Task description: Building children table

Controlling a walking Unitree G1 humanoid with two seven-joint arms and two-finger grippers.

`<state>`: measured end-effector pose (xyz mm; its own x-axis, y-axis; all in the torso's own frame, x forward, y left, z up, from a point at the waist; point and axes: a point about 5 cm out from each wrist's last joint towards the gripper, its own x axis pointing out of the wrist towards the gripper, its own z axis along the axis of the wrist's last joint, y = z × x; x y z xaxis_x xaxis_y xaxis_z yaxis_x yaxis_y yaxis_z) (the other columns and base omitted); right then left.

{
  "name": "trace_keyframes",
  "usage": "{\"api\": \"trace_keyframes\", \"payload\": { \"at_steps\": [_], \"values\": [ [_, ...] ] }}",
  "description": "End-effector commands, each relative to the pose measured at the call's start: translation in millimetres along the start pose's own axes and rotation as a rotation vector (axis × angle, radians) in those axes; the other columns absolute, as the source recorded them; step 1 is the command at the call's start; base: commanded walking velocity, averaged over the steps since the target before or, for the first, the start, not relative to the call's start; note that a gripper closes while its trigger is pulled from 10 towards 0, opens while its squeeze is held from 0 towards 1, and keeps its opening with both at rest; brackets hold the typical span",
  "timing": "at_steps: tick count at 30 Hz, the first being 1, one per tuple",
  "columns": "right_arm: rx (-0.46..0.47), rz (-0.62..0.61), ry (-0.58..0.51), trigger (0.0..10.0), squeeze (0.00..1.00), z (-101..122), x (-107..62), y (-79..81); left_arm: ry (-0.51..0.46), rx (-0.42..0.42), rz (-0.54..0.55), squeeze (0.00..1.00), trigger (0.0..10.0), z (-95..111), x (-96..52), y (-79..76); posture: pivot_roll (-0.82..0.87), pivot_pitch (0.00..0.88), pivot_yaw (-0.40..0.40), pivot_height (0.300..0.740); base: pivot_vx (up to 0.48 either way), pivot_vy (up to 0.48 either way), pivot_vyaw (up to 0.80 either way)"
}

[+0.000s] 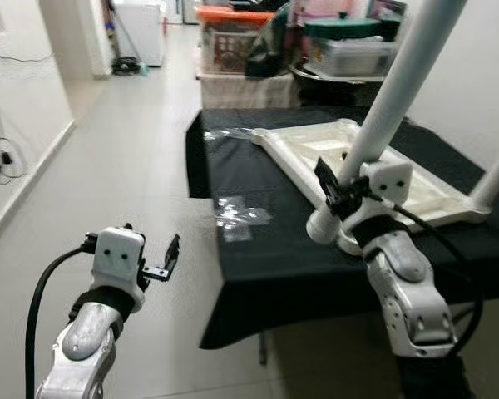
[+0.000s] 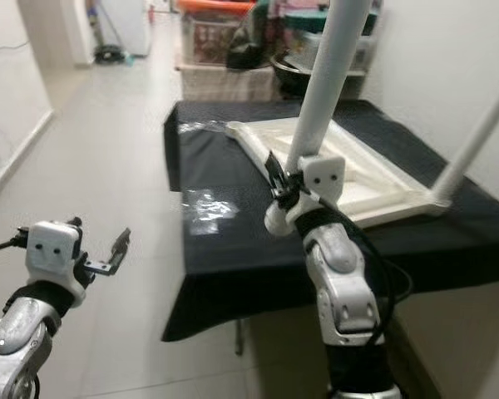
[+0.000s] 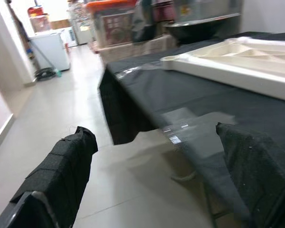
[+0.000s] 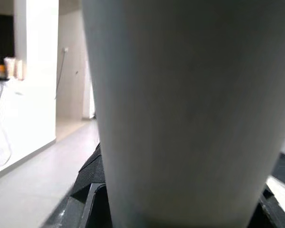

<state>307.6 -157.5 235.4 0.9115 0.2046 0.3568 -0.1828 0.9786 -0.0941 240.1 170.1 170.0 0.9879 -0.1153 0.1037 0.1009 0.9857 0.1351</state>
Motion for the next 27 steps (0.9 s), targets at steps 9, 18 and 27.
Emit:
{"api": "trace_keyframes", "payload": {
  "at_steps": [9, 18, 27],
  "values": [
    [0.056, -0.010, -0.013, 10.0, 0.00, 2.5, 9.8, -3.8, -0.072, -0.056, 0.053, 0.00, 10.0, 9.3, 10.7, 6.8, 0.09, 0.000, -0.069, 0.740, 0.105, -0.034, 0.00],
    [0.073, 0.002, -0.013, 10.0, 0.00, 2.1, 13.4, -1.6, -0.084, -0.073, 0.044, 0.00, 10.0, 10.0, 12.5, 3.8, 0.09, 0.000, -0.068, 0.740, 0.417, 0.080, 0.00],
    [0.076, -0.007, -0.007, 10.0, 0.00, 1.4, 15.2, -5.4, -0.065, -0.097, 0.044, 0.00, 10.0, 6.9, 14.1, 0.3, 0.09, 0.000, -0.060, 0.740, 0.251, 0.000, 0.00]
  ]
}}
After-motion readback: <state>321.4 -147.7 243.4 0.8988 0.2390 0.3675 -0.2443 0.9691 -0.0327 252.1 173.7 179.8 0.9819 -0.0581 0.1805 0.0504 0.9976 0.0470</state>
